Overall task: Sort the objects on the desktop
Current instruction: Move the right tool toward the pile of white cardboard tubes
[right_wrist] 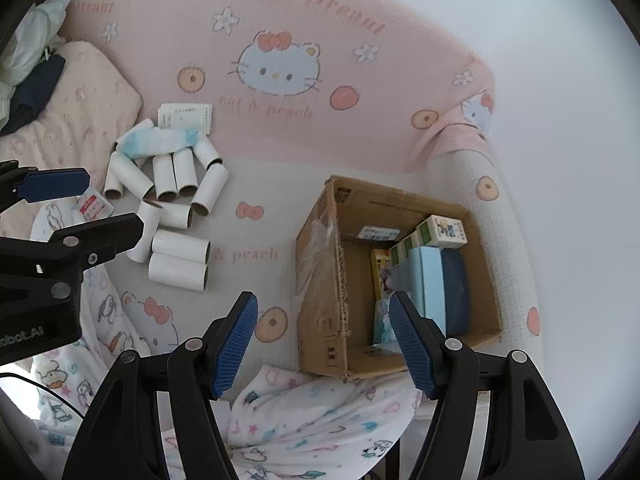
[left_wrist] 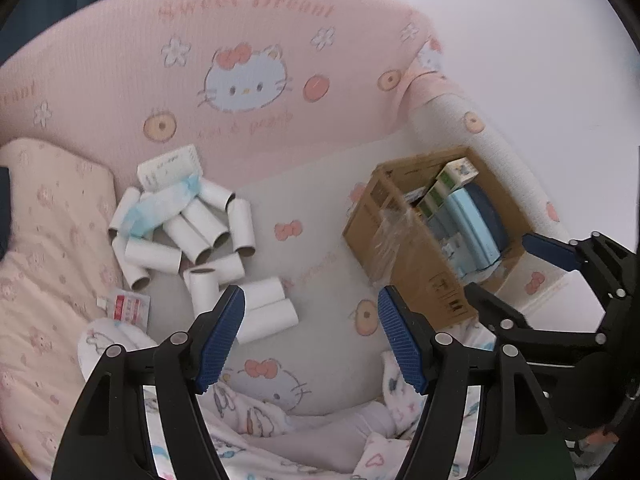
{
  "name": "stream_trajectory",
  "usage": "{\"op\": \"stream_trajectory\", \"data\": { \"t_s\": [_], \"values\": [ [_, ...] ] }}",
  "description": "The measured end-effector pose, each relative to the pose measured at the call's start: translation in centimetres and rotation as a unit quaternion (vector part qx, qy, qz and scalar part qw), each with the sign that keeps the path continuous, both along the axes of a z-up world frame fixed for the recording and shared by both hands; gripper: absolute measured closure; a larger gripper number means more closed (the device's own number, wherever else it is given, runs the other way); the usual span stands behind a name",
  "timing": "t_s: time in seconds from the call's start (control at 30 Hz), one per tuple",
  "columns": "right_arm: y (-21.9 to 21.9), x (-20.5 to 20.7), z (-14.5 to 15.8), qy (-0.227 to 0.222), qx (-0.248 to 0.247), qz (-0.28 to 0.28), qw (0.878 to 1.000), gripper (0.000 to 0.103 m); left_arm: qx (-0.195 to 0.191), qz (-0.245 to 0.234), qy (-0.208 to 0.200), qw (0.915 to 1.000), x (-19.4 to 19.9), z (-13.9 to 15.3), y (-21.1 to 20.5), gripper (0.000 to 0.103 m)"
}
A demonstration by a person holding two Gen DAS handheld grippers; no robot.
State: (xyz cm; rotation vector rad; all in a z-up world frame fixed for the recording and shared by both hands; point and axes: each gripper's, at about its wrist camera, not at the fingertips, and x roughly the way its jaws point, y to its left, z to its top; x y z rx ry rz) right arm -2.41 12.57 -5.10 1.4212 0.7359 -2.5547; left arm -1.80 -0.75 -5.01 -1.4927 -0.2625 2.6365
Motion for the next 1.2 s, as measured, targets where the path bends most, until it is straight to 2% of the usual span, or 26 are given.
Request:
{"op": "stream_trajectory", "data": {
  "t_s": [0.23,0.4,0.53,0.6,0.73,0.83,0.93,1.03,1.2],
  "values": [
    [-1.1,-0.9,-1.8,-0.03,-0.012,0.011,0.999,0.037,0.021,0.022,-0.023,0.9993,-0.9,-2.7,-2.1,0.03],
    [-2.4,-2.1,-4.2,-0.058,-0.006,0.018,0.998,0.037,0.037,0.059,-0.047,0.9965,-1.2,-6.0,-4.6,0.031],
    [-2.8,-3.4,-6.6,-0.08,-0.036,0.017,0.996,0.037,0.059,0.08,-0.064,0.993,-1.0,-8.9,-6.4,0.04],
    [-2.8,-3.8,-7.3,-0.073,-0.081,0.023,0.994,0.037,0.066,0.093,-0.057,0.9918,-0.8,-10.1,-7.3,0.043],
    [-2.4,-5.1,-8.7,-0.069,-0.166,0.003,0.984,0.037,0.101,0.119,-0.044,0.9868,-0.5,-12.2,-9.1,0.057],
    [-2.7,-5.6,-10.1,-0.068,-0.183,0.002,0.981,0.037,0.118,0.138,-0.041,0.9825,-0.5,-13.4,-10.4,0.061],
    [-3.4,-5.3,-11.5,-0.055,-0.187,0.018,0.981,0.037,0.112,0.164,-0.042,0.9792,-0.7,-14.3,-11.8,0.061],
    [-4.1,-5.0,-12.7,-0.054,-0.206,0.041,0.976,0.037,0.095,0.171,-0.029,0.9802,-0.7,-14.8,-12.9,0.061],
    [-5.9,-5.2,-15.0,-0.063,-0.235,0.058,0.968,0.037,0.082,0.143,0.004,0.9863,-1.3,-15.3,-13.5,0.061]
  ]
}}
